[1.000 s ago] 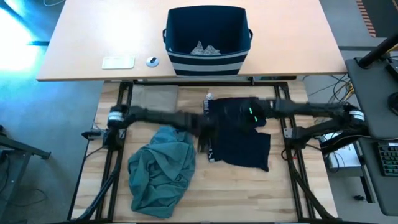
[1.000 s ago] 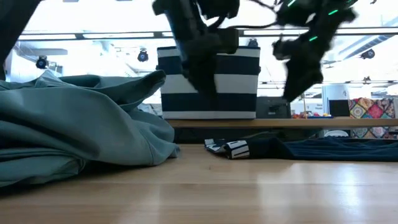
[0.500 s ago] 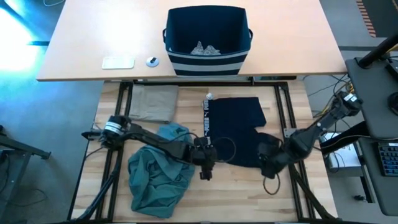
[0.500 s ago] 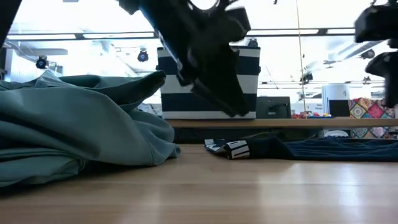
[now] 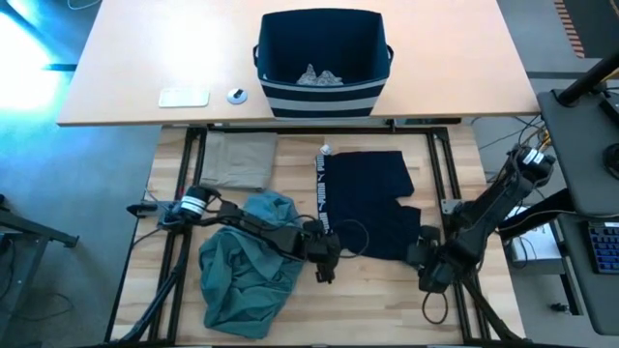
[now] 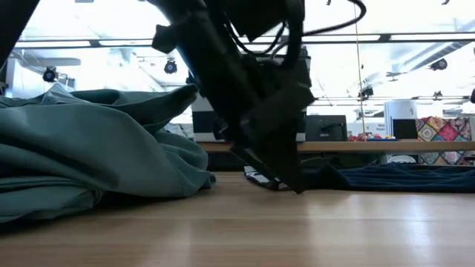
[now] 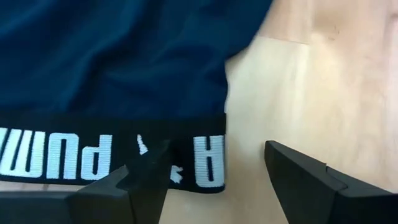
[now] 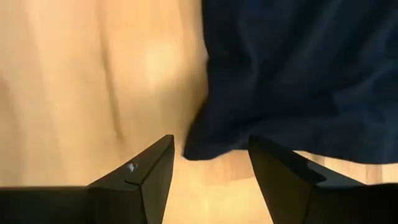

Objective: Fold Laundry from Bin
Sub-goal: Fold the black underwear

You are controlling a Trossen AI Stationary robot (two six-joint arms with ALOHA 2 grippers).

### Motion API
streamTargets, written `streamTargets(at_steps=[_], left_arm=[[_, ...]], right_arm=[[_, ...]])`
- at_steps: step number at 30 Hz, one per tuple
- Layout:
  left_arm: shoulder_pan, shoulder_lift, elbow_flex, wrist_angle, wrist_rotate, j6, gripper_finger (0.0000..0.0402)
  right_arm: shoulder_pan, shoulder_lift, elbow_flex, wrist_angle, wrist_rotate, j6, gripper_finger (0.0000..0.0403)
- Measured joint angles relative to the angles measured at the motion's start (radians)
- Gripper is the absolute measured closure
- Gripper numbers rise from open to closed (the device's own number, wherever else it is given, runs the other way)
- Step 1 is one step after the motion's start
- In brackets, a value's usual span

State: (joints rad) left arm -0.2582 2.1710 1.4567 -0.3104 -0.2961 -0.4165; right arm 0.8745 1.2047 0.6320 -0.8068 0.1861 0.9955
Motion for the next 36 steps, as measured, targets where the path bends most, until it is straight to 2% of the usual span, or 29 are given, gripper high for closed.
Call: streamTargets(at_steps=[5,9,12,13,19,24,30,34,36], left_arm=[[0.015,0.004,0.001,-0.016,-0.006,-0.042,0.0214],[0.024,0.004,0.002,-0.035,-0.014,-0.049,0.0297],[0.026,0.004,0.008,-0.057,-0.021,-0.042,0.0372],[0.026,0.004,0.015,-0.07,-0.022,-0.041,0.0386],[0.027,-0.004,0.094,-0.258,-0.005,0.038,0.0394],[0.02,-0.049,0.175,-0.417,0.053,0.151,0.0399],[0.005,-0.101,0.218,-0.499,0.3,0.241,0.04],[-0.035,-0.125,0.219,-0.505,0.395,0.247,0.0401],[-0.065,-0.146,0.219,-0.525,0.412,0.234,0.0401]], right_arm=[[-0.009,0.108,-0.005,0.007,-0.003,0.053,0.02],[-0.008,0.147,-0.003,0.057,-0.002,0.113,0.0219],[-0.008,0.154,-0.002,0.068,-0.004,0.139,0.0242],[-0.008,0.153,-0.002,0.068,-0.008,0.144,0.0255],[-0.01,0.077,0.045,-0.015,-0.011,0.132,0.0377],[-0.01,0.01,0.153,-0.159,-0.115,0.076,0.0393],[-0.009,-0.025,0.255,-0.188,-0.276,0.052,0.0394],[-0.009,-0.006,0.327,-0.193,-0.331,0.11,0.0394],[-0.009,0.004,0.39,-0.199,-0.326,0.167,0.0394]])
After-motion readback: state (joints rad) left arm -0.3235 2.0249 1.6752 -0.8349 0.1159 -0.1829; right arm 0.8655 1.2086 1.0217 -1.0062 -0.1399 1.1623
